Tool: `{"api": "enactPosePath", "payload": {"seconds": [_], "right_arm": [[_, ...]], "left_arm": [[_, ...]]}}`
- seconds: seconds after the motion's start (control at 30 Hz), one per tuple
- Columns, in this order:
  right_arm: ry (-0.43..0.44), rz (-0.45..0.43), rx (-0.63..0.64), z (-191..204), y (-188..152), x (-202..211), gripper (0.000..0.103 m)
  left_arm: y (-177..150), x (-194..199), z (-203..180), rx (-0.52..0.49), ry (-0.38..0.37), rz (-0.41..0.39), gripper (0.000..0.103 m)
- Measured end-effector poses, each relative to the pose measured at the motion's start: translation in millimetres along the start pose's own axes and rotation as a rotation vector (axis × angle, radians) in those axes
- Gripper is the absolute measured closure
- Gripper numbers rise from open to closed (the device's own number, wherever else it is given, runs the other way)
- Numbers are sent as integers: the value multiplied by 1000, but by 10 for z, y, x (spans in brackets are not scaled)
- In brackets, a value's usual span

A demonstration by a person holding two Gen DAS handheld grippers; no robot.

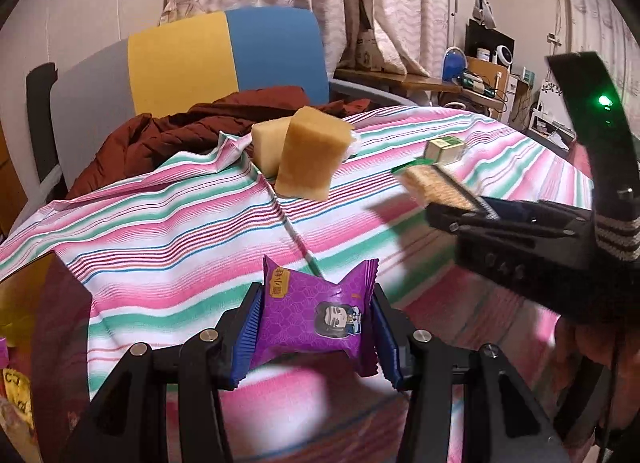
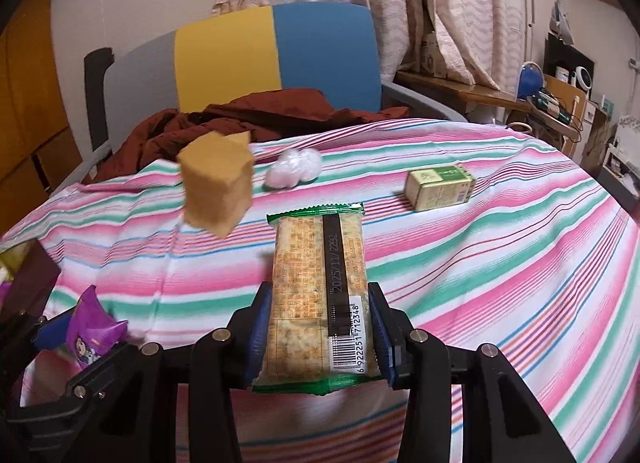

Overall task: Organize objects
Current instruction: 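Carry the purple packet and cracker packet to the gold tray and release both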

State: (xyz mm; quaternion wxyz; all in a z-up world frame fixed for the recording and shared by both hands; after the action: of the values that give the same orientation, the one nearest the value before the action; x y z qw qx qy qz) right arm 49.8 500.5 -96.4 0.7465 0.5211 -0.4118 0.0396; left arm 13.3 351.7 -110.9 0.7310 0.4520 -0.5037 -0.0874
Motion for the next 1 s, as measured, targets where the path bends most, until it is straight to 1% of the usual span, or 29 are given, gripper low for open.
{"api": "enactPosePath", "payload": {"seconds": [0.2, 0.3, 0.37, 0.5, 0.6, 0.7, 0.83, 1.0], "right_arm": [[25, 23, 54, 292, -132, 162, 57], [65, 41, 73, 478, -202, 244, 58], [83, 49, 81, 587, -236, 286, 57], [128, 52, 106, 836, -253, 388, 57], [159, 42, 137, 1033, -230, 482, 57], [189, 29, 171, 1231, -193, 570, 57], [231, 20, 203, 1495, -159, 655, 57], [295, 19, 239, 1817, -139, 738, 57]], "left_arm": [[-70, 237, 7, 14, -36, -23, 52], [-128, 399, 74, 28, -40, -29, 52], [-191, 509, 163, 61, -41, -24, 52], [-293, 713, 397, 140, -31, -21, 52], [-322, 872, 584, 208, -27, -37, 52], [-327, 1049, 801, 264, -9, -64, 52], [-320, 1220, 1061, 303, 26, -89, 52], [-411, 1336, 1500, 392, 65, -84, 52]]}}
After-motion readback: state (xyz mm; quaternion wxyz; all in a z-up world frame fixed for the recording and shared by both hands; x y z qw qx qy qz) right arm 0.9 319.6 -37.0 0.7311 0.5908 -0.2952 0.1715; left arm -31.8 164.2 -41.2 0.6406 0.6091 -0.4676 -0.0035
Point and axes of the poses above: each gripper's, at about its wrist camera, not at the fingertips, and x roughly against the way its jaws point, z to its left, y to its top, the point moved 3 cm from there along -x, roughly the way its jaws point, and after that the axes turned 5 degrees about -x, right-handed, at the moved point
